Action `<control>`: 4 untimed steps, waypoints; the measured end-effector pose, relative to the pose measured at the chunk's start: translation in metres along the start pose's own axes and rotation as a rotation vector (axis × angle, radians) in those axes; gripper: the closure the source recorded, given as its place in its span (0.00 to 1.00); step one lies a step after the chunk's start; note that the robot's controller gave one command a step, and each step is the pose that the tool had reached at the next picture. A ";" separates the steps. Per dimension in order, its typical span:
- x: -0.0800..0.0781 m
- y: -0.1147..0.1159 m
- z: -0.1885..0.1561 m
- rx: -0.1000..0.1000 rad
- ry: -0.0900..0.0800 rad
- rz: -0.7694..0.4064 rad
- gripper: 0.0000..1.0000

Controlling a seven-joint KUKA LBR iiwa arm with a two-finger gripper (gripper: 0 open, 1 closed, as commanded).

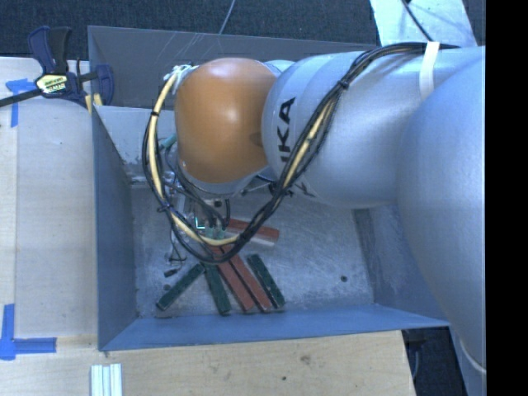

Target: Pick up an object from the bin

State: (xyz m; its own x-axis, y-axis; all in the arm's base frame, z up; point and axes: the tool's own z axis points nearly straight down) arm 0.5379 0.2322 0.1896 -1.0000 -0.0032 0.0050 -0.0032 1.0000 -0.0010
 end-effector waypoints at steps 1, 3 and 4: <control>-0.002 -0.001 -0.004 -0.002 -0.008 0.004 0.00; 0.022 -0.024 0.071 0.001 -0.004 -0.585 0.00; 0.016 -0.011 0.090 -0.001 -0.009 -0.613 0.00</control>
Offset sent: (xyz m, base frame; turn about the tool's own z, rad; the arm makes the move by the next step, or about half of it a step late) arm -0.0271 -0.0201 -0.1196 -0.5320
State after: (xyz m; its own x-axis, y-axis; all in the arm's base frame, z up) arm 0.5215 0.2208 0.0997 -0.8163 -0.5776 -0.0040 -0.5776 0.8163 0.0002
